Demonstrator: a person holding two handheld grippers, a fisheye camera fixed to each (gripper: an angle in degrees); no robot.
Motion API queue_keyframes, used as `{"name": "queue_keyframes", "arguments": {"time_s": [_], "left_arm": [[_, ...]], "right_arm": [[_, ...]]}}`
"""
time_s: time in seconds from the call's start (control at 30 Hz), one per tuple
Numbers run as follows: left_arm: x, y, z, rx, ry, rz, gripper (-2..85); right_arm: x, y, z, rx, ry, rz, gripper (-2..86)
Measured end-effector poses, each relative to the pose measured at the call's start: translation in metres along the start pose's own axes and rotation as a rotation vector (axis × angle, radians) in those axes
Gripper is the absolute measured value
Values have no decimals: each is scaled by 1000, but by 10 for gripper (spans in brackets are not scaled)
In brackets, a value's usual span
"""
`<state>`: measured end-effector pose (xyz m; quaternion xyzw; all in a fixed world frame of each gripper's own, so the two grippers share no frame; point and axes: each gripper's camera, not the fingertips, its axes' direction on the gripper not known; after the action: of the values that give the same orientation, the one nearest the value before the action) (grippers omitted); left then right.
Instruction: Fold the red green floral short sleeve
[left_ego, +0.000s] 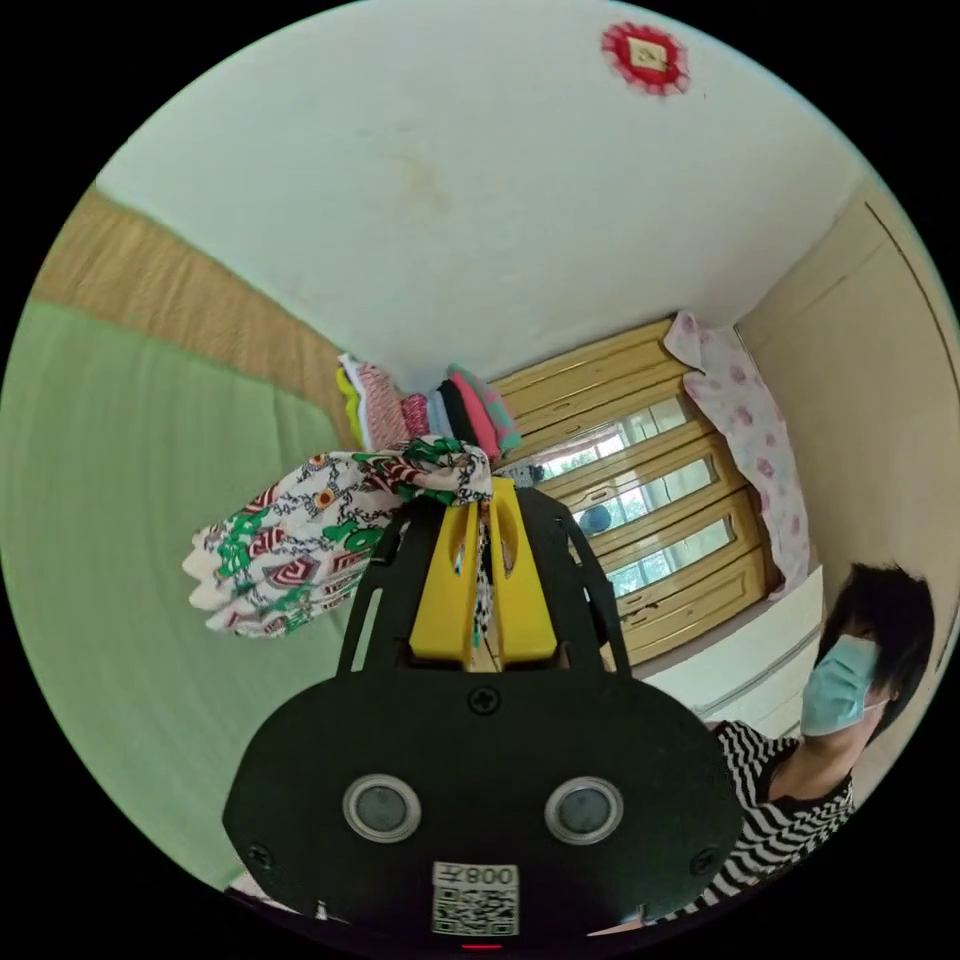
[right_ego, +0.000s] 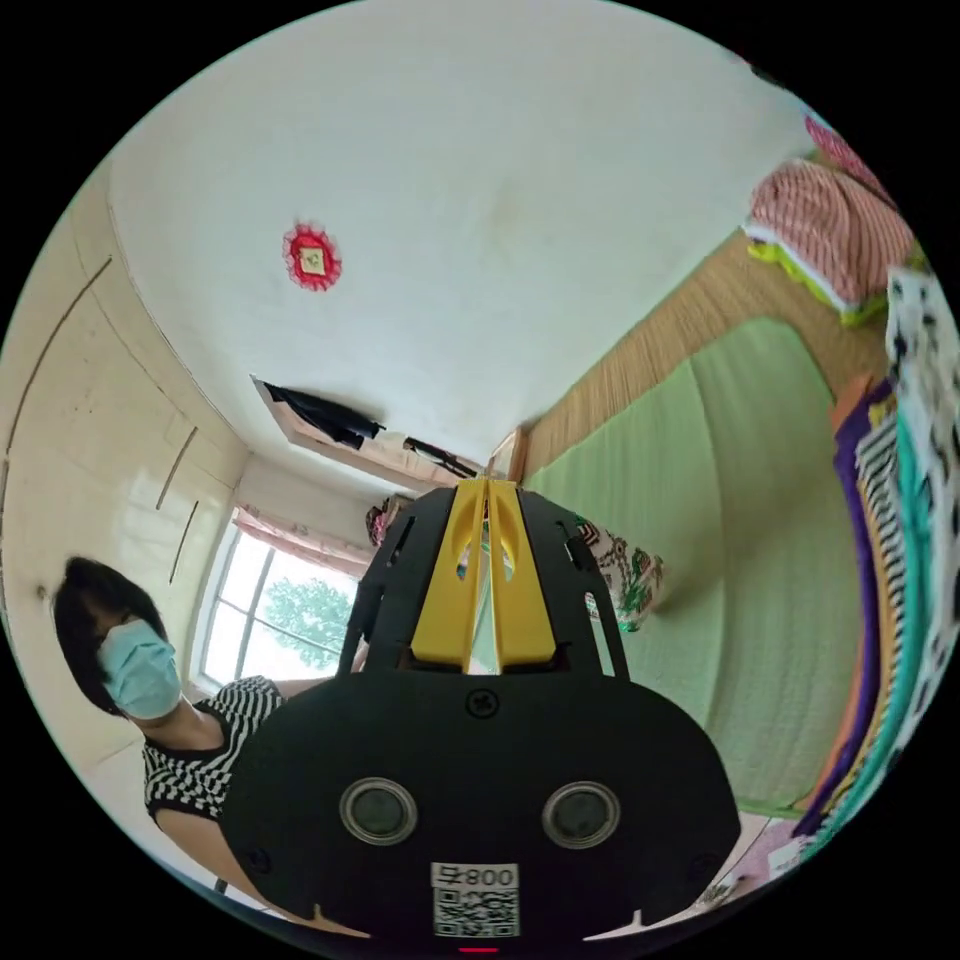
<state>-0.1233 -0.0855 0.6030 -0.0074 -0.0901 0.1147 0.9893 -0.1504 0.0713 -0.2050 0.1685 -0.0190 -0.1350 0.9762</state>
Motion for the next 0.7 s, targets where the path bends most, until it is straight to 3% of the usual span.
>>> {"name": "queue_keyframes", "arguments": {"time_s": [0.2, 0.4, 0.53, 0.7], "left_arm": [[83, -49, 174, -46, 78, 235, 27], [130, -21, 345, -183, 158, 376, 29], [109, 41, 467, -381, 120, 374, 29], [59, 112, 577, -640, 13, 287, 24]], "right_arm": [[-91, -81, -155, 180, 100, -147, 1], [-151, -63, -313, 314, 282, -213, 1], [-115, -5, -398, 348, 413, -60, 0], [-32, 72, -459, 375, 372, 217, 0]]}}
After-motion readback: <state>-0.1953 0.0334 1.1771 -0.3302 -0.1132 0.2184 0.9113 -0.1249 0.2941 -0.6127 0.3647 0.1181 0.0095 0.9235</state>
